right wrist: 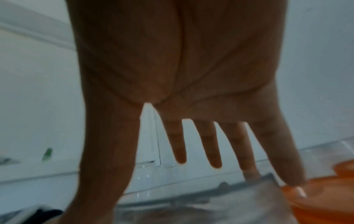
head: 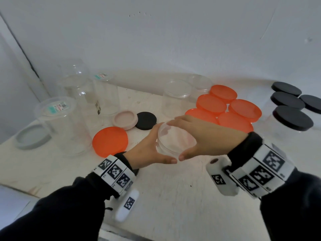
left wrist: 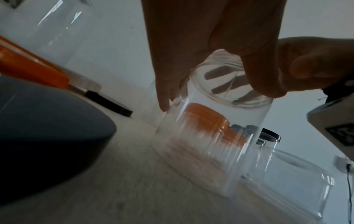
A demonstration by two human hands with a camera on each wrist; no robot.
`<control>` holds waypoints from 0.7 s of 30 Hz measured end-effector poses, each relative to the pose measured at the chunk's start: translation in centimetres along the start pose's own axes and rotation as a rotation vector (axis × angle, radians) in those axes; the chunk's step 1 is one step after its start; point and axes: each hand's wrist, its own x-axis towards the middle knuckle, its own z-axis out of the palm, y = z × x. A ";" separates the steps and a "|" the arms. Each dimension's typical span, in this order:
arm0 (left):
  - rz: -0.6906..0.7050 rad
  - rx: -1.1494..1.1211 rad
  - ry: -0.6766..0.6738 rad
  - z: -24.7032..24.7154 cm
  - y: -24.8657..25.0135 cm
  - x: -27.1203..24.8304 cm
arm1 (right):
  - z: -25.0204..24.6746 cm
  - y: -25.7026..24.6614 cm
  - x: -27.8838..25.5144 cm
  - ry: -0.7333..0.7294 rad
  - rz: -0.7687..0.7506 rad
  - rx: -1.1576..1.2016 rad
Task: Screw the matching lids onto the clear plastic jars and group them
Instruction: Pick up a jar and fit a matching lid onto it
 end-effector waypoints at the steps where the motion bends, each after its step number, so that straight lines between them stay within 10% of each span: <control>1: -0.006 -0.006 0.008 0.0 0.0 0.1 | -0.2 -0.3 0.5 -0.046 0.010 -0.053; 12: 0.010 -0.067 0.058 0.0 -0.4 0.1 | -1.8 -1.1 2.3 -0.236 -0.024 -0.196; 21: -0.031 -0.023 0.111 0.3 -0.2 0.0 | -1.5 -1.6 2.2 -0.071 0.089 -0.245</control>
